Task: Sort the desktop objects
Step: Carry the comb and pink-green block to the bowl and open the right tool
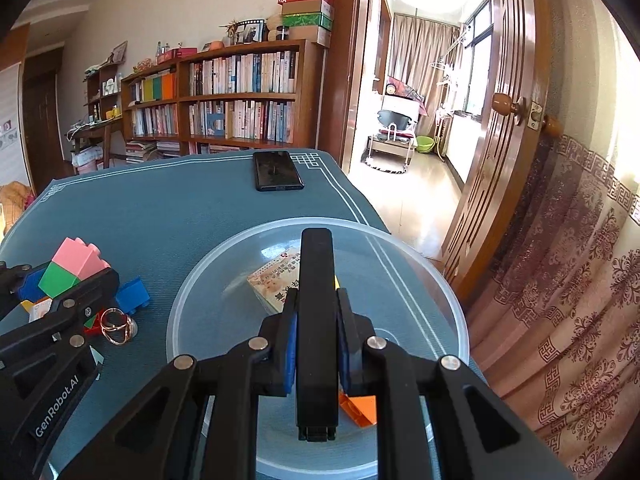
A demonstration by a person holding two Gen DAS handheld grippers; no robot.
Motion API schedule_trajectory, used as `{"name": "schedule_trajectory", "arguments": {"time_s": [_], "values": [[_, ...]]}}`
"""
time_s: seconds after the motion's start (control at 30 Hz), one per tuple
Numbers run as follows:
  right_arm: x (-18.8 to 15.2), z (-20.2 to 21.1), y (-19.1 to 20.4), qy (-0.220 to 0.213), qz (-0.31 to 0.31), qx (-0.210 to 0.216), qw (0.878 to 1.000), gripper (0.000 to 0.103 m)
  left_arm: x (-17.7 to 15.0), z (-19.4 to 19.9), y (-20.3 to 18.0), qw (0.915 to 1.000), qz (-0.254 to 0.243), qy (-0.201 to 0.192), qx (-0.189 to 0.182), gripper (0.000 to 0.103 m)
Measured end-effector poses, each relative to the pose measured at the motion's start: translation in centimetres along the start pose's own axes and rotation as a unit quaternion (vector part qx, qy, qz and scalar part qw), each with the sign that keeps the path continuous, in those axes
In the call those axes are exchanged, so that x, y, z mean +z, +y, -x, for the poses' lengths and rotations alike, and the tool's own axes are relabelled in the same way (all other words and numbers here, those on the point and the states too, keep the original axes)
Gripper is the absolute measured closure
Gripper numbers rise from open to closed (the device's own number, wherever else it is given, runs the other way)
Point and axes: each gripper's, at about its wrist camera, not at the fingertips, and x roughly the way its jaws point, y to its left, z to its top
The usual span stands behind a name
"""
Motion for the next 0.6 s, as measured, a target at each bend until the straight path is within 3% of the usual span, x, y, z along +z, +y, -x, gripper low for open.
{"name": "schedule_trajectory", "arguments": {"time_s": [0.6], "values": [[1.0,-0.3,-2.3,-0.005,-0.019,-0.037,0.999,0.084,0.8,-2.5,-3.3,0.9993,-0.015,0.013,-0.031,0.069]]}}
